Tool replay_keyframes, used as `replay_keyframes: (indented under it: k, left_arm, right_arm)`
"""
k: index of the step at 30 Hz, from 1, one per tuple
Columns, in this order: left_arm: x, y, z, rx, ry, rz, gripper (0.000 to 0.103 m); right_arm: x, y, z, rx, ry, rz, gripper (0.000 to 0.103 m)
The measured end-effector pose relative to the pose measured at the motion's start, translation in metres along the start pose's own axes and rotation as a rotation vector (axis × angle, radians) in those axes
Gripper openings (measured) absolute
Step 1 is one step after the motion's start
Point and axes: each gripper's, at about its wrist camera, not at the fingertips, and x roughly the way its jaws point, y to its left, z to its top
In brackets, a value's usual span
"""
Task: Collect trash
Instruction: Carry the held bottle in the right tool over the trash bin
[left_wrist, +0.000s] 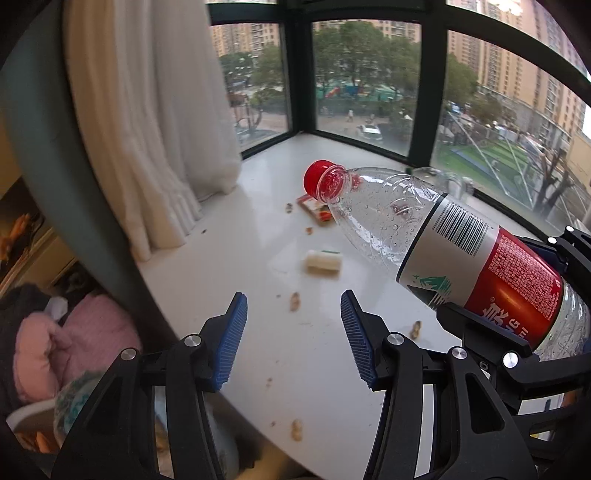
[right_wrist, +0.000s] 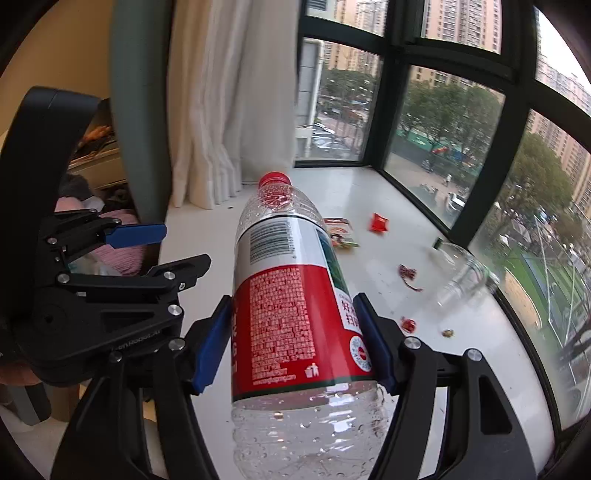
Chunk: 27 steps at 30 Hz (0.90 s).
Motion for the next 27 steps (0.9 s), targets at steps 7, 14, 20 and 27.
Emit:
replay_keyframes:
  k: [7,14,20,27]
  left_arm:
    - [-0.032,0.090,-0.054,-0.180,0.048,0.172,0.050]
    - [-0.052,0.141,-0.094,-0.305,0.097,0.301,0.050]
    - [-0.062,0.169,-0.127,-0.404,0.132,0.355,0.050]
    - [-0.063,0.187,-0.158,-0.477,0.198,0.401,0.050]
  right_arm:
    - [0.018,0.084,0.016,-0.168,-0.005,0.192,0.063]
    - [0.017,0.160,0.017,-0.301,0.007,0.332,0.063]
    - [0.023,0.204,0.017,-0.389,0.033,0.412,0.063]
    - [0.029,0.250,0.004,-0.469,0.092,0.468,0.063]
